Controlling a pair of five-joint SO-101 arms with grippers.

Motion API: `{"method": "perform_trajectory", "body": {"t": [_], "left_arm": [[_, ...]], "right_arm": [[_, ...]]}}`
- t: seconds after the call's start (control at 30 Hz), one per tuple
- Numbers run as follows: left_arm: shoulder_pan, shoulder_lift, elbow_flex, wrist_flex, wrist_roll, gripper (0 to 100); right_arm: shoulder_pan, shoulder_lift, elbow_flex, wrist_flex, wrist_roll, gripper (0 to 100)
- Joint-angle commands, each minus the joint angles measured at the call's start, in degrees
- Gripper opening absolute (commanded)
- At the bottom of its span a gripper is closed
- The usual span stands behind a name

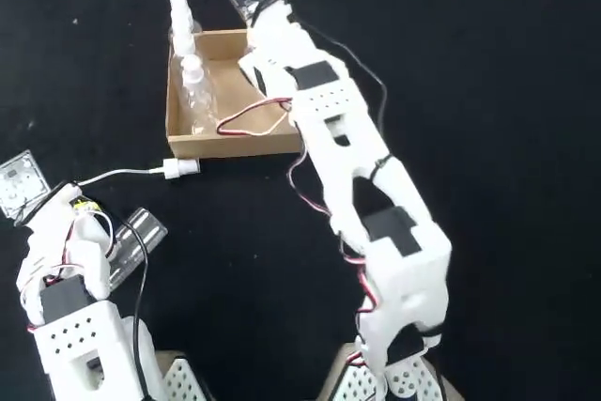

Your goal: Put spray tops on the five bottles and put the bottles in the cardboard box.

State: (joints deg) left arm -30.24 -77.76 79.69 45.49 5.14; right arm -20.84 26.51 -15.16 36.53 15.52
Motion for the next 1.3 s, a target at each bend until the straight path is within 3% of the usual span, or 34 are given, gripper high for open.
{"method": "perform_trajectory", "body": {"t": [0.0, 0.27, 0.47, 0.83, 1.27], "left_arm": [[-0.66, -0.79, -0.48, -0.26, -0.35, 3], [-0.66, -0.79, -0.48, -0.26, -0.35, 3], [-0.66, -0.79, -0.48, -0.26, -0.35, 3], [-0.66, -0.79, -0.48, -0.26, -0.35, 3], [-0.66, -0.79, -0.48, -0.26, -0.35, 3]], "right_arm": [[1.32, 2.07, -7.96, -1.93, -0.35, 1.2], [1.23, 9.19, -15.78, -1.49, -0.44, 1.1], [1.32, 9.54, -16.48, -2.02, -6.59, 1.1], [1.23, 13.49, -15.87, -8.44, -6.77, 1.3], [0.97, 15.78, -15.96, -8.88, -6.77, 2.4]]}}
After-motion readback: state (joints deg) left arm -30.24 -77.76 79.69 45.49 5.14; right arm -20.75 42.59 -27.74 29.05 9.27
